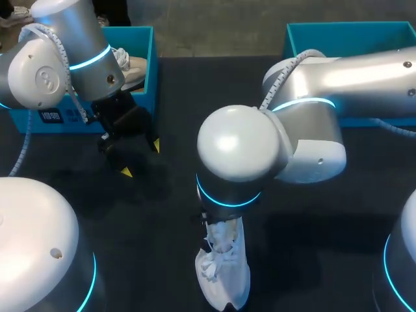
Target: Take the shoe out of the shoebox, open the shoe tongue, remove and reinsert the insole, then place the shoe into the shoebox
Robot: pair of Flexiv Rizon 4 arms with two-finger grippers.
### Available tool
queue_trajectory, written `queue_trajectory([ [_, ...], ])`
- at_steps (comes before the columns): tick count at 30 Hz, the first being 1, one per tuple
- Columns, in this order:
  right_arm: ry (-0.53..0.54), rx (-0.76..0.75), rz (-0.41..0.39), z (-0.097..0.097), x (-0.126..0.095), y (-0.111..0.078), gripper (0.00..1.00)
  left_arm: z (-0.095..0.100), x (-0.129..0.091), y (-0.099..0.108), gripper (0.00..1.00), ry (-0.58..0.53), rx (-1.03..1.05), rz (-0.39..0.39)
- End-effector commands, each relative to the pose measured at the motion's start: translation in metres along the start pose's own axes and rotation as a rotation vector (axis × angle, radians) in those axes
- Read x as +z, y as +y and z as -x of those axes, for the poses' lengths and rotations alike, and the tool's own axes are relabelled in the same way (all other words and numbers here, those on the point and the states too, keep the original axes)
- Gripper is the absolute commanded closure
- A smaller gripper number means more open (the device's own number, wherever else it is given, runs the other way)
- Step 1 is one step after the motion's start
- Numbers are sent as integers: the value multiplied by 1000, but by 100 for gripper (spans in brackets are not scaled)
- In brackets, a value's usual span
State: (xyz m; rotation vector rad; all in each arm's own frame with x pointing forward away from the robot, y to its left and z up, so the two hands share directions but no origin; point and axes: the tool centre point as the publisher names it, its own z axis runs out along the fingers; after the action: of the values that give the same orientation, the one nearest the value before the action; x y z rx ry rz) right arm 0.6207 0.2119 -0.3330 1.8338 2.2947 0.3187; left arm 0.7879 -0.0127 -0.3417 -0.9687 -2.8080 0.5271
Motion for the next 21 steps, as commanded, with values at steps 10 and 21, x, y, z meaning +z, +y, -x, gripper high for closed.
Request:
queue_trajectory([
  [10,28,-187,88,1,-43,15,70,0,0,0,0,1,0,3],
  [21,158,-590,15,29,-56,48,0,0,0,0,0,1,0,3],
])
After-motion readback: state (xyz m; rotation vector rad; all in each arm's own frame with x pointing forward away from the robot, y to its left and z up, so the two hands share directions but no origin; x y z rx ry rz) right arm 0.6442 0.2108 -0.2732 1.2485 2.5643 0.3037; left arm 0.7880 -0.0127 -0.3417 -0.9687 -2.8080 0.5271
